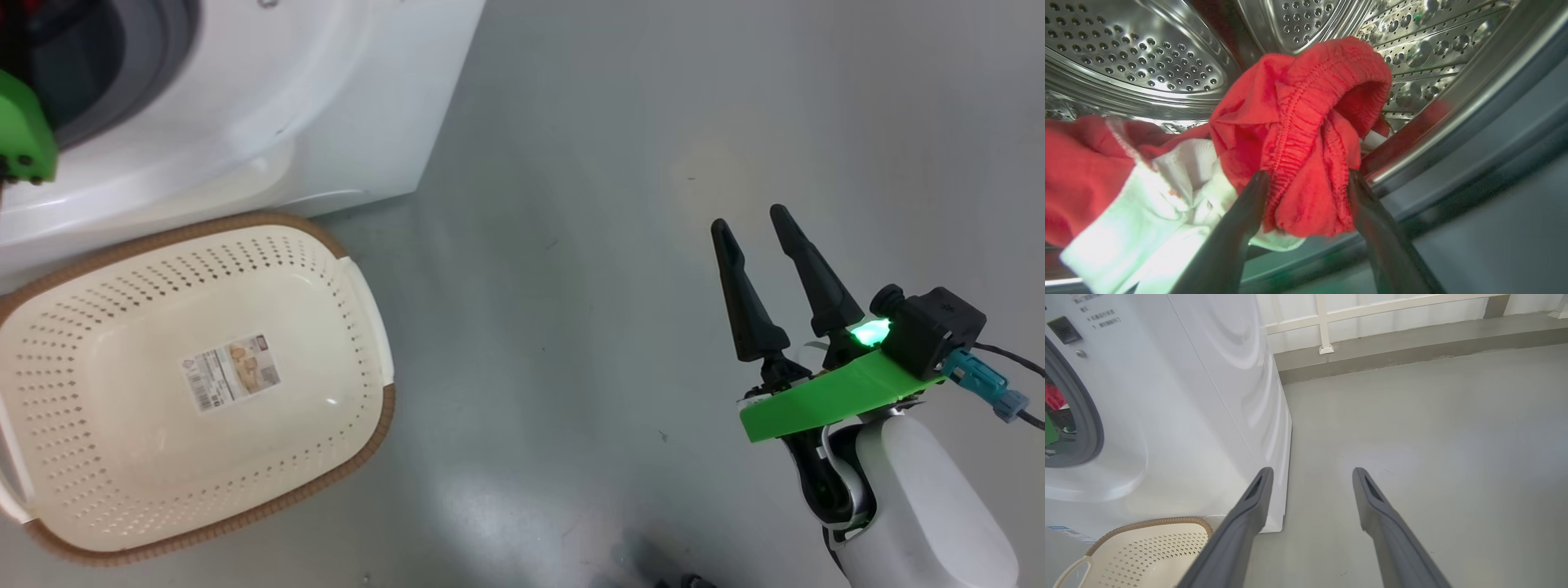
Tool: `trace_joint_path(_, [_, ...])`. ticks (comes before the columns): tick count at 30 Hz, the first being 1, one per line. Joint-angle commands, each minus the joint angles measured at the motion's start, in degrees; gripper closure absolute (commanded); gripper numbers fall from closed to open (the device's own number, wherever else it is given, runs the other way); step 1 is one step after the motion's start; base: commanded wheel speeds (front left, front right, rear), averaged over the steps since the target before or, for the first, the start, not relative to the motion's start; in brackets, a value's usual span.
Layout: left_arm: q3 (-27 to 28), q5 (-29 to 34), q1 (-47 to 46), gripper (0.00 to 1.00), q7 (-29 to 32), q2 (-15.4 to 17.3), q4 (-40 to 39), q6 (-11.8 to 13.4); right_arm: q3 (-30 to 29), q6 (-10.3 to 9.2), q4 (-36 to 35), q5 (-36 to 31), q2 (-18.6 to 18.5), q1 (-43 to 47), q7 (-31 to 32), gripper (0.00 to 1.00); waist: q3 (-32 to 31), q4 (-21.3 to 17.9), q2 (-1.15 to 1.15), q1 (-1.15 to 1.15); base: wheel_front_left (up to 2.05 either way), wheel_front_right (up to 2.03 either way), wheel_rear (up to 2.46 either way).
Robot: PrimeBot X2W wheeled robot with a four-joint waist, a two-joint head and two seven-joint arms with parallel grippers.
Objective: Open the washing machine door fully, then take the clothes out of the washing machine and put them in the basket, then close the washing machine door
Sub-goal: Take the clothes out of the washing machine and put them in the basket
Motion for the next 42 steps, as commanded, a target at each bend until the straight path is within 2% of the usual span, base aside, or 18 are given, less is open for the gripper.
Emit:
trace_joint_path(1, [0.1,0.7,-0.9,0.00,-0.3,2.9,-0.2,0.3,1.0,0.28,-1.4,0.5,-0.2,-0.5,-0.4,0.00,0.4,-0.5,0.00,0.00,0.00,0.00,0.00])
trace_joint_path(8, [-1.2,1.3,-2.0,0.00,-0.5,3.5,2.0,1.4,1.3,0.28,-1.4,0.6,0.2,-0.7,-0.4,0.00,0.8,-1.3,0.00,0.00,0.00,0.00,0.00])
trace_joint_path(9, [-1.4,1.4,-2.1,0.42,-0.5,3.5,2.2,1.5,1.3,0.28,-1.4,0.6,0.2,-0.7,-0.4,0.00,0.8,-1.3,0.00,0.00,0.00,0.00,0.00])
trace_joint_path(10, [-1.4,1.4,-2.1,0.62,-0.4,3.6,2.4,1.6,1.3,0.28,-1.4,0.6,0.2,-0.7,-0.4,0.00,0.8,-1.4,0.00,0.00,0.00,0.00,0.00])
trace_joint_path(11, [-1.6,1.3,-2.1,0.92,-0.3,3.6,2.6,1.6,1.3,0.28,-1.4,0.5,0.3,-0.8,-0.4,0.00,0.8,-1.4,0.00,0.00,0.00,0.00,0.00])
trace_joint_path(12, [-1.7,1.3,-2.1,1.00,-0.3,3.6,2.8,1.6,1.3,0.28,-1.4,0.5,0.3,-0.8,-0.4,0.00,0.8,-1.4,0.00,0.00,0.00,0.00,0.00])
trace_joint_path(20, [-1.3,-0.1,-2.0,1.00,-2.0,3.1,3.2,2.2,1.0,0.28,-1.5,0.3,0.3,-0.9,-0.4,0.00,0.2,-0.7,0.00,0.00,0.00,0.00,0.00])
trace_joint_path(27, [2.3,-4.6,0.2,1.00,-3.6,1.4,0.5,1.8,0.7,0.28,-1.3,0.1,-0.2,-0.7,-0.4,0.00,-1.7,1.1,0.00,0.00,0.00,0.00,0.00])
trace_joint_path(34, [6.3,-6.7,7.2,1.00,-3.7,0.5,-10.8,1.8,0.3,0.28,-1.1,-0.1,-1.2,-0.3,-0.4,0.00,-4.3,3.1,0.00,0.00,0.00,0.00,0.00])
trace_joint_path(42, [10.4,-6.4,14.9,1.00,-3.7,-1.2,-21.0,1.8,0.0,0.28,-0.9,-0.3,-2.1,1.0,-0.4,0.00,-7.1,4.9,0.00,0.00,0.00,0.00,0.00])
